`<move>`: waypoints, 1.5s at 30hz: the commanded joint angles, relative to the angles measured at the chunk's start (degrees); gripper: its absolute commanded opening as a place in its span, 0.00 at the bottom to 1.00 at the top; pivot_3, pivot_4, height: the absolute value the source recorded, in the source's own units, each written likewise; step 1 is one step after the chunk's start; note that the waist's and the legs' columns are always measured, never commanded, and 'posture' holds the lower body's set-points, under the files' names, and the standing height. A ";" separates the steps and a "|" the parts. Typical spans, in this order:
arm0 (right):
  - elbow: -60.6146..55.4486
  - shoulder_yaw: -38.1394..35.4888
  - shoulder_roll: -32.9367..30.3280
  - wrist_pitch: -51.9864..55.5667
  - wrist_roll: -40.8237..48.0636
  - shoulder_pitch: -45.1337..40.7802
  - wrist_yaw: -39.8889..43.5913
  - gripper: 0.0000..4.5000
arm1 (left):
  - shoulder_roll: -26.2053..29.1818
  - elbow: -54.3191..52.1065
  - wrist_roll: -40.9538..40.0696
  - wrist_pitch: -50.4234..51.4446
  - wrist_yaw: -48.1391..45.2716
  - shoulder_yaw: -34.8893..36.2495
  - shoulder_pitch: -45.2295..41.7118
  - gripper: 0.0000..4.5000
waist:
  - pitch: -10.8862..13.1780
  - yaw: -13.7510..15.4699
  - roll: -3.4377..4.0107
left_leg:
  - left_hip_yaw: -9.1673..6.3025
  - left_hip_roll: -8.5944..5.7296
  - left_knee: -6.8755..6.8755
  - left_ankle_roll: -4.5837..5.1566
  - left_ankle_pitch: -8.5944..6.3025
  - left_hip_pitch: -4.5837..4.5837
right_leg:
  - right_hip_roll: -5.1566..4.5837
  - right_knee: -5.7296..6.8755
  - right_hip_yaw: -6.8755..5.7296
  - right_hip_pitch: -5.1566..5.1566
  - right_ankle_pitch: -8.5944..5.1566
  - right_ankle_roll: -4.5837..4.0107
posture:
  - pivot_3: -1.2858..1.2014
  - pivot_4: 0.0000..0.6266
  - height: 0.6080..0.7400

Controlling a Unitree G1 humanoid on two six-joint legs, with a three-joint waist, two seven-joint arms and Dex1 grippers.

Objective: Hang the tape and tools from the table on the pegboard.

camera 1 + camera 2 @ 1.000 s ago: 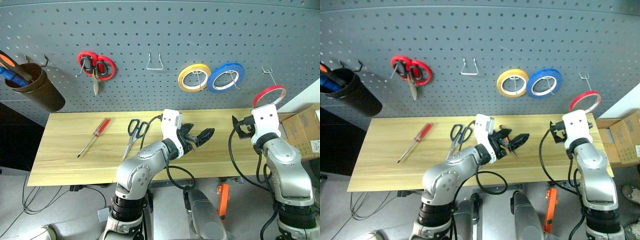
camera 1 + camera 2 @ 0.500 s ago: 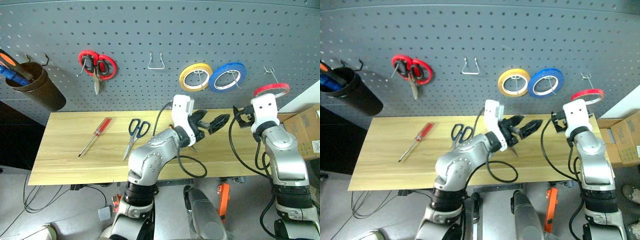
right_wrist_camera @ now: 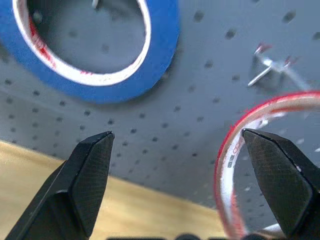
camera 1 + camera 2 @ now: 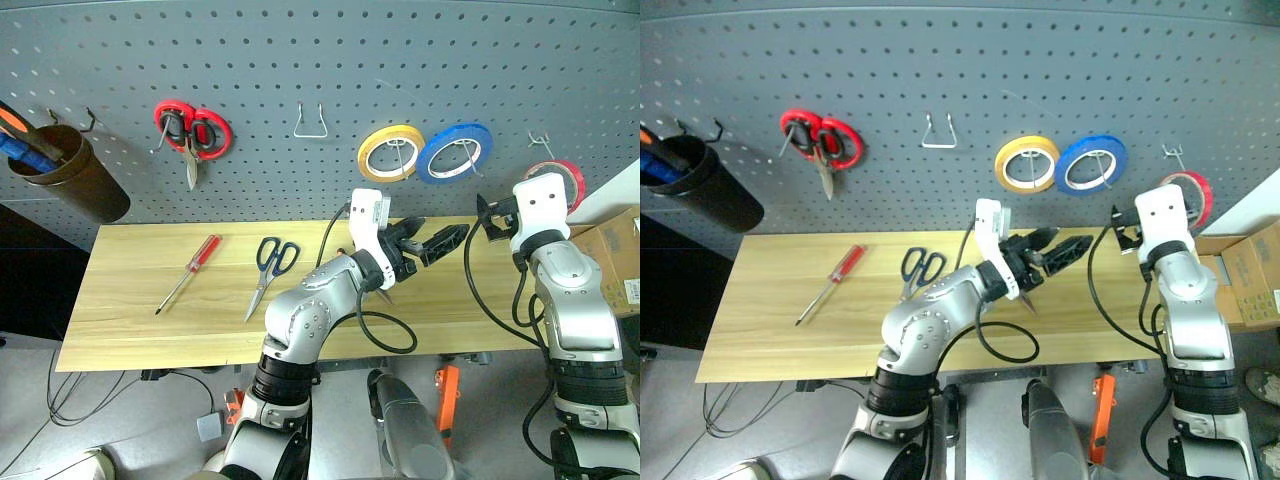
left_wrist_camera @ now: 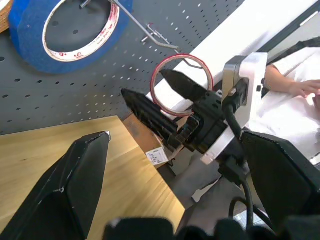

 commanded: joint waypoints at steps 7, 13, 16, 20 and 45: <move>-6.64 -0.71 0.47 0.00 0.47 2.81 -0.47 0.99 | 2.08 -9.73 -4.91 4.64 2.38 2.79 1.44 1.00 | 0.00 -0.01 0.00 | -0.01 0.02 0.00 0.00 0.00 -0.01 | 0.01 0.02 0.00 -0.02 0.00 0.00 | 0.48 0.55 1.00; -8.21 -1.02 0.08 0.95 0.81 3.38 0.10 0.99 | 2.46 -9.99 -5.24 4.54 3.52 3.34 1.62 1.00 | 0.00 0.10 0.00 | 0.00 0.00 0.04 0.00 0.00 -0.02 | -0.01 0.01 0.01 -0.01 0.04 0.06 | 0.49 0.55 1.00; -8.94 -1.41 -0.29 1.73 1.01 3.18 0.41 0.99 | 2.49 -9.95 -5.44 4.43 3.74 3.34 1.55 1.00 | 0.00 0.08 0.00 | -0.01 0.01 0.03 0.00 0.00 -0.02 | 0.00 0.02 0.00 -0.02 0.04 0.06 | 0.49 0.55 1.00; -12.14 -1.69 0.18 4.10 1.31 4.29 0.58 0.99 | 2.67 -9.79 -5.28 4.14 3.45 3.23 1.70 1.00 | 0.00 0.11 0.00 | 0.00 0.01 0.02 0.00 0.00 -0.03 | 0.00 0.01 0.00 -0.03 0.04 0.06 | 0.48 0.54 1.00; -39.22 8.11 6.24 35.13 9.66 20.81 2.58 0.99 | 14.78 -29.26 -22.21 17.73 10.60 8.16 17.39 1.00 | 0.00 -0.01 0.01 | -0.02 0.11 -0.02 -0.02 0.00 -0.04 | 0.04 0.06 0.03 -0.14 0.02 0.05 | 0.50 0.57 1.00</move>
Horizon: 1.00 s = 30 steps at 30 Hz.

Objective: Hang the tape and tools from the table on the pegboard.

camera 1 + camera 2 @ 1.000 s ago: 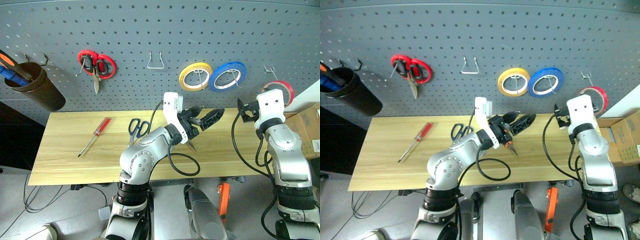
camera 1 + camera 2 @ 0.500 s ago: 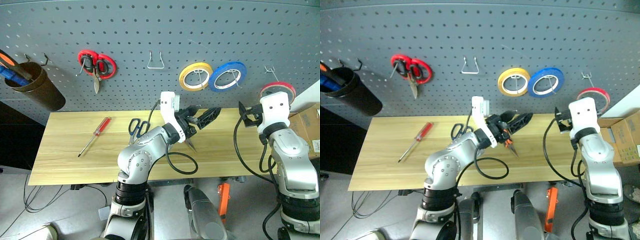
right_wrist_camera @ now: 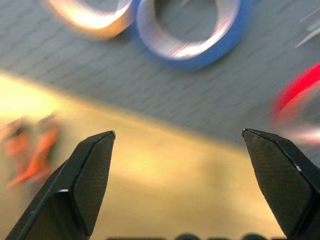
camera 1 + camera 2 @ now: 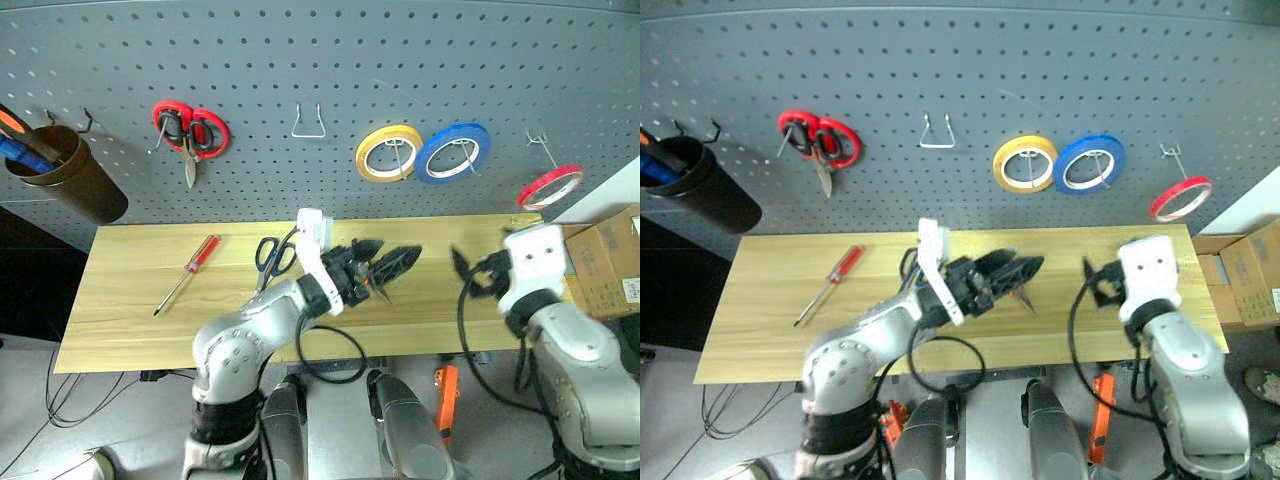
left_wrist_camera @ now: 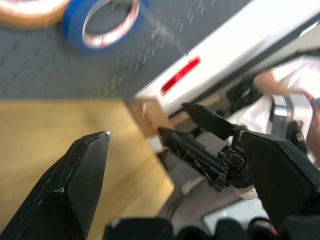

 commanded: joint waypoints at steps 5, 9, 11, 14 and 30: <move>8.96 5.89 4.82 9.25 0.69 -8.64 -3.24 0.99 | 4.70 -9.04 -1.82 1.38 7.01 1.51 7.80 1.00 | 0.01 0.10 -0.03 | 0.02 -0.03 0.08 0.10 0.07 0.02 | -0.03 -0.02 0.04 0.00 0.07 -0.17 | 0.51 0.59 1.00; 17.44 7.54 8.92 9.57 -0.02 -17.05 -5.53 0.99 | 6.44 -11.00 -0.72 0.18 10.62 3.16 10.47 1.00 | 0.02 0.34 -0.03 | -0.01 0.01 0.03 0.11 0.08 0.00 | 0.00 -0.02 -0.01 -0.07 0.11 -0.16 | 0.53 0.59 1.00; 21.06 8.34 10.67 9.21 -0.12 -20.07 -6.22 0.99 | 7.50 -11.85 0.61 -0.48 12.25 4.08 12.08 1.00 | 0.01 0.56 -0.03 | 0.00 0.00 -0.03 0.10 0.08 -0.04 | 0.00 -0.06 -0.01 -0.08 0.12 -0.14 | 0.53 0.59 1.00; 24.52 7.96 14.87 11.42 0.93 -23.41 -7.34 0.99 | 9.30 -12.45 2.69 -1.48 13.02 3.90 14.48 1.00 | 0.01 0.95 -0.03 | -0.03 0.01 -0.12 0.09 0.05 -0.14 | 0.00 -0.17 -0.05 -0.13 0.09 -0.12 | 0.53 0.60 1.00; 36.56 10.17 20.84 12.85 0.74 -28.36 -8.85 0.99 | 13.04 -12.99 5.02 -4.91 13.23 7.08 18.36 1.00 | 0.02 2.05 -0.01 | -0.23 -0.02 0.00 0.07 0.03 -0.84 | -0.12 -0.19 -0.34 -0.63 0.09 -0.12 | 0.56 0.60 1.00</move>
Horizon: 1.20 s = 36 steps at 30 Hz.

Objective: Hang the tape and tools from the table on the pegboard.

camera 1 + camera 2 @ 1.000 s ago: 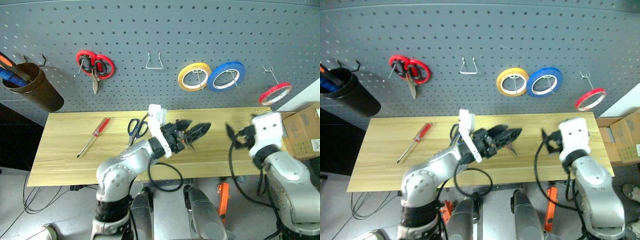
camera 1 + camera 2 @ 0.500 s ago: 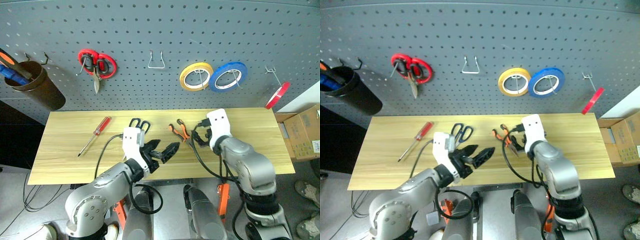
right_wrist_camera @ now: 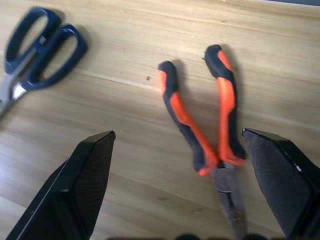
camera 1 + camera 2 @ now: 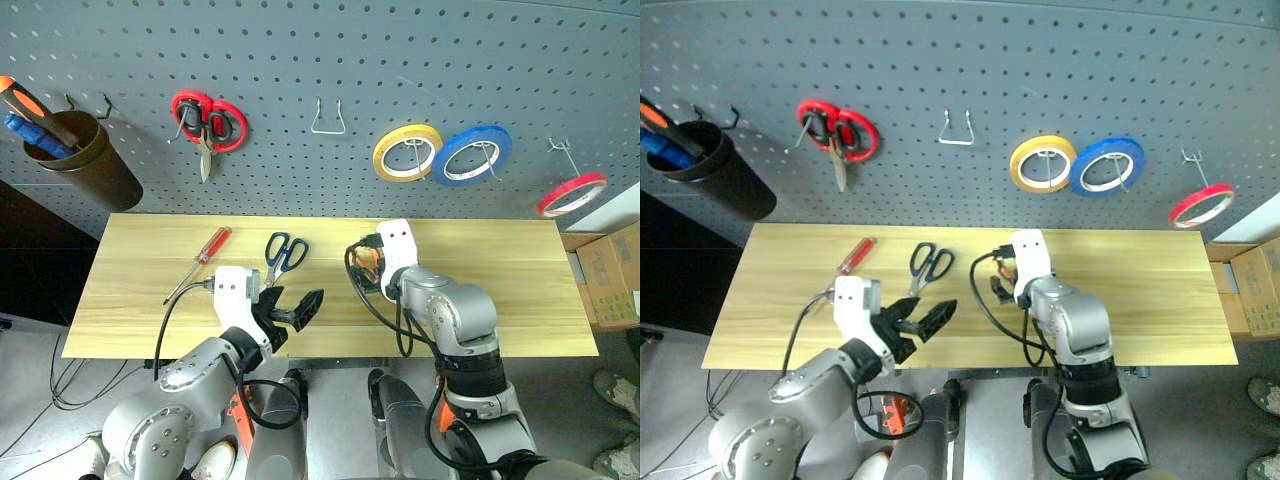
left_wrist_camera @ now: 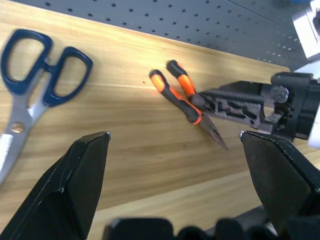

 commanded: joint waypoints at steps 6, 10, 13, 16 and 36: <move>1.21 3.72 -4.17 -3.89 0.12 3.02 3.23 0.99 | -0.88 -4.34 -0.39 -1.20 1.28 -0.75 1.87 1.00 | 0.00 0.00 0.00 | -0.02 0.01 -0.04 0.00 0.00 -0.01 | 0.01 0.00 -0.02 -0.02 -0.01 0.00 | 0.56 0.59 1.00; 2.37 4.63 -5.34 -4.80 0.43 3.19 4.88 0.99 | -1.31 -4.57 -0.33 -1.15 1.66 -1.45 1.95 1.00 | 0.00 -0.01 0.00 | -0.02 0.02 0.00 0.00 0.00 0.00 | 0.02 0.01 -0.01 -0.01 0.00 0.00 | 0.56 0.60 1.00; 5.17 5.45 -6.31 -7.16 -0.02 2.40 6.10 0.99 | -1.51 -4.75 -0.69 -1.07 1.83 -1.68 1.87 1.00 | 0.00 -0.01 0.00 | -0.02 0.02 0.00 0.00 0.00 0.00 | 0.03 0.02 -0.01 -0.01 0.00 0.00 | 0.56 0.61 1.00; 7.77 5.78 -6.67 -9.06 -0.18 1.09 7.09 0.99 | -1.86 -5.07 -1.22 -0.96 2.12 -1.92 1.89 1.00 | 0.01 0.01 0.00 | -0.01 0.01 -0.01 0.00 0.00 -0.01 | 0.03 0.00 0.00 -0.01 0.00 0.00 | 0.56 0.61 1.00; 27.10 8.59 -11.05 -17.91 -2.32 -8.59 16.57 0.87 | -2.21 -6.95 -3.66 -0.81 4.00 -3.06 3.18 1.00 | 0.01 0.28 0.00 | -0.01 0.01 -0.03 0.00 0.00 -0.01 | 0.03 -0.01 0.01 -0.01 0.00 0.00 | 0.57 0.60 1.00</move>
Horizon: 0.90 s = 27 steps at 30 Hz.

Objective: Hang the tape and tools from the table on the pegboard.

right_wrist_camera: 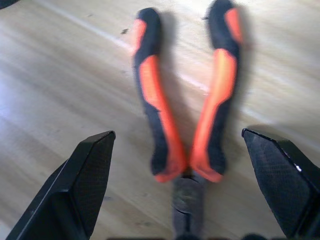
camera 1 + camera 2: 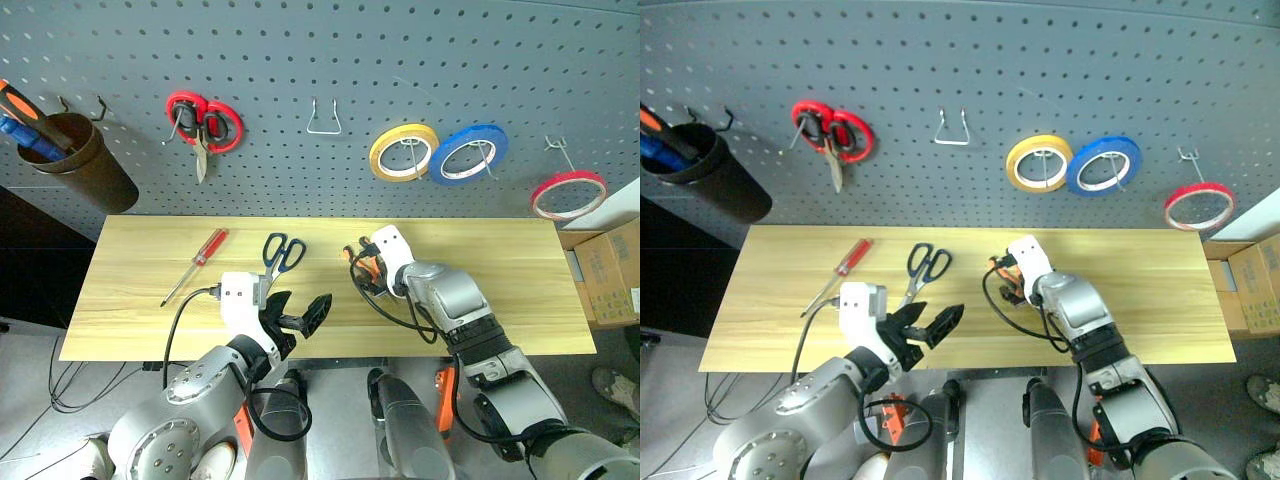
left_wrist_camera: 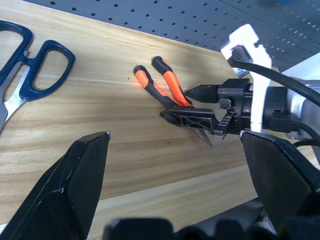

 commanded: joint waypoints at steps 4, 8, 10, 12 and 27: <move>-0.26 0.03 -1.04 -0.33 -1.08 0.25 1.07 0.58 | -0.26 -2.79 -1.52 -1.05 0.51 -0.64 0.67 1.00 | 0.00 0.31 0.00 | 0.00 -0.01 0.02 0.00 0.00 0.00 | 0.00 0.01 0.00 0.01 0.00 0.00 | 0.57 0.59 1.00; -1.71 0.04 -1.74 -0.51 -1.34 1.15 1.13 0.38 | -0.39 -2.32 -1.45 -1.27 0.33 -1.03 0.15 1.00 | 0.00 0.39 0.00 | 0.00 0.00 0.02 0.00 0.00 0.00 | 0.00 0.01 0.00 0.01 0.00 0.00 | 0.56 0.59 1.00; -3.36 -0.08 -2.45 -0.62 -1.52 2.08 1.20 0.38 | -0.44 -1.99 -1.45 -1.35 0.15 -1.25 -0.28 1.00 | 0.00 0.68 0.00 | 0.00 -0.01 0.01 0.00 0.00 0.00 | 0.00 0.00 0.00 0.01 0.00 0.00 | 0.56 0.58 1.00; -5.67 0.01 -3.43 -0.30 -1.62 3.32 1.58 0.38 | -0.41 -1.60 -1.36 -1.43 -0.10 -1.37 -0.71 1.00 | 0.00 0.99 0.00 | 0.00 -0.01 0.01 0.00 0.00 0.00 | 0.00 0.00 0.00 0.01 0.00 0.00 | 0.56 0.57 1.00; -49.82 -4.10 -7.93 -3.12 0.98 25.51 -0.11 0.38 | -2.76 2.40 -3.05 -4.33 -2.27 -2.29 -5.96 1.00 | -0.05 1.27 -0.05 | -0.08 -0.02 0.00 -0.03 0.00 -0.06 | -0.03 -0.02 -0.09 0.00 0.00 0.02 | 0.55 0.52 1.00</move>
